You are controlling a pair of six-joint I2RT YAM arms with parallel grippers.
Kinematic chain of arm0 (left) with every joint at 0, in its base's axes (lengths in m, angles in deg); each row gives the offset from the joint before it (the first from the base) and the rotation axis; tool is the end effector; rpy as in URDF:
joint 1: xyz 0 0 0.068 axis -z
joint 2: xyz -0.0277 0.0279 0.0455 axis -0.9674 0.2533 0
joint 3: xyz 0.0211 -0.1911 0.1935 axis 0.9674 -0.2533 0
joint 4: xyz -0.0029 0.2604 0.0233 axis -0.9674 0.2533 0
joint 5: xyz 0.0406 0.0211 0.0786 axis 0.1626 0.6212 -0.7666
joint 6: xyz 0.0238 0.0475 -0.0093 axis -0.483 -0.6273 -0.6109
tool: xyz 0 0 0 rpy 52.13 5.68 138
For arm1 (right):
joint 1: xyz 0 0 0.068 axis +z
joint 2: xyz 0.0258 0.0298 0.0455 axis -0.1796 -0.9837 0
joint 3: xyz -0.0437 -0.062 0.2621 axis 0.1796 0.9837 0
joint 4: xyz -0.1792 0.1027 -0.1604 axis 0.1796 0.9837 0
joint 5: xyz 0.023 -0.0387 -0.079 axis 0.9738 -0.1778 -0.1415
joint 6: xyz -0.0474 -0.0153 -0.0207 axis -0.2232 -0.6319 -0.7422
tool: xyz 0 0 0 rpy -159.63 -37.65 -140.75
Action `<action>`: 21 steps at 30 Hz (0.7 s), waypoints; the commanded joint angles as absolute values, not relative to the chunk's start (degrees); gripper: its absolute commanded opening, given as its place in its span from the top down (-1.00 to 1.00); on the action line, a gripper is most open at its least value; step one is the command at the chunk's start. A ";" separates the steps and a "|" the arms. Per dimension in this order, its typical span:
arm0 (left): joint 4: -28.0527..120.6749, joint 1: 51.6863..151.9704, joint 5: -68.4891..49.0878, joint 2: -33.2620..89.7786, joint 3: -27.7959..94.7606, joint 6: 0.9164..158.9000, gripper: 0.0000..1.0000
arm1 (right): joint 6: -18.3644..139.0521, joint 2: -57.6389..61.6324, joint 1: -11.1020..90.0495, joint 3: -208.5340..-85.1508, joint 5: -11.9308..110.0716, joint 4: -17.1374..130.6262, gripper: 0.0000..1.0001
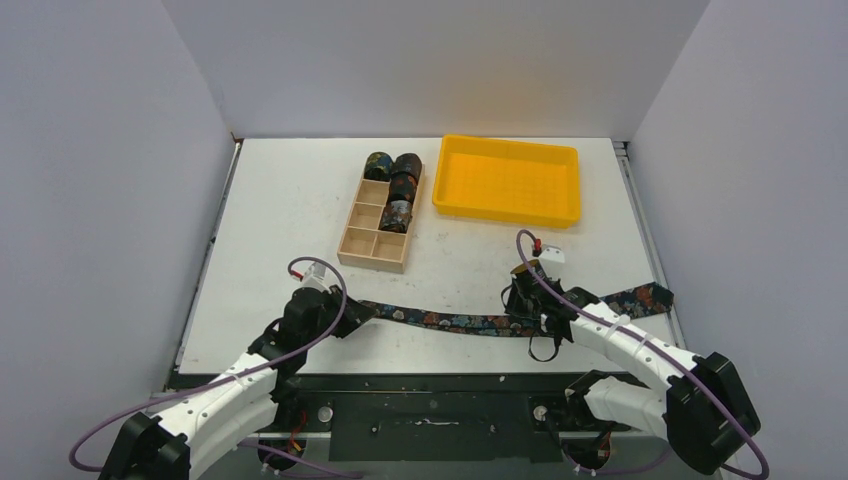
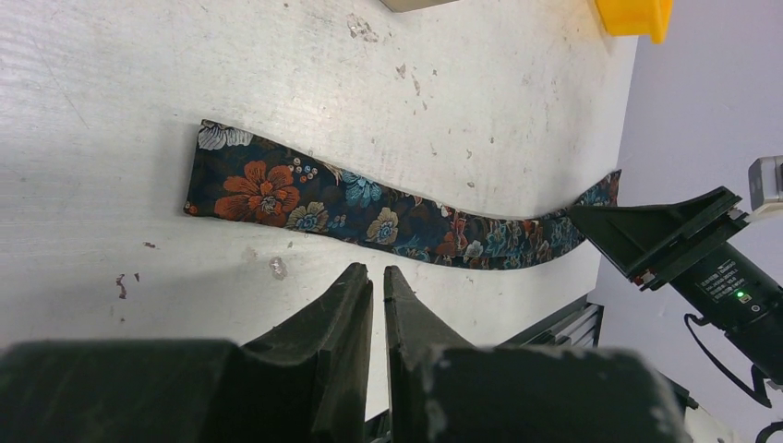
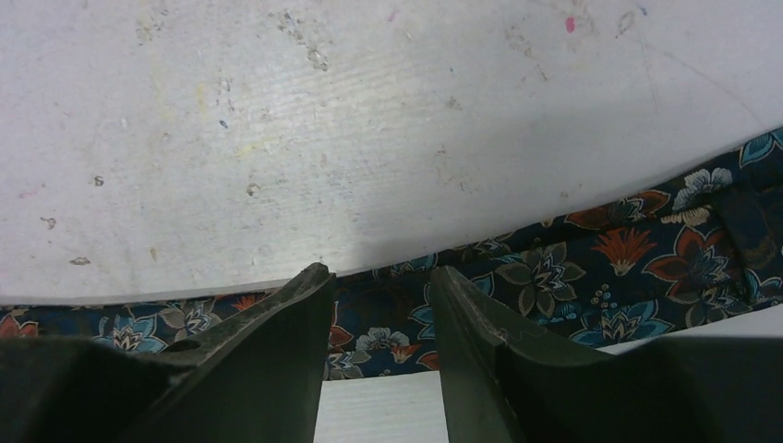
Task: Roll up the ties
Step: Roll the tie at the center of the board.
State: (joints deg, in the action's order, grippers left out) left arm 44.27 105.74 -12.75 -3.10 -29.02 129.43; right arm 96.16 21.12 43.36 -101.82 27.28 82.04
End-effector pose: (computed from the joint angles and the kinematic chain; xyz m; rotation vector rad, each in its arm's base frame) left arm 0.1371 -0.0844 0.1531 -0.5452 2.2121 -1.0099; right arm 0.1683 0.0990 0.1790 0.3048 2.5187 0.2086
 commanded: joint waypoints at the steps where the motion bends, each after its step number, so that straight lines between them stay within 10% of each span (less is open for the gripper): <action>1: 43.83 105.34 -11.98 -3.46 -29.75 130.19 0.81 | 99.86 20.28 43.16 -101.55 27.41 85.28 0.13; 9: 42.65 105.34 -11.38 -5.20 -32.20 130.90 0.81 | 101.92 18.97 43.22 -99.98 27.55 85.68 0.22; 21: 44.21 105.10 -10.26 -5.22 -31.46 128.80 0.81 | 104.24 19.97 44.40 -101.38 24.96 88.24 0.89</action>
State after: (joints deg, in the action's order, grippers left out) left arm 44.86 105.57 -11.33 -4.52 -32.45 130.11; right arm 102.50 17.23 43.78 -99.85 27.43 85.19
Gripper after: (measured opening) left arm 0.095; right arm 0.064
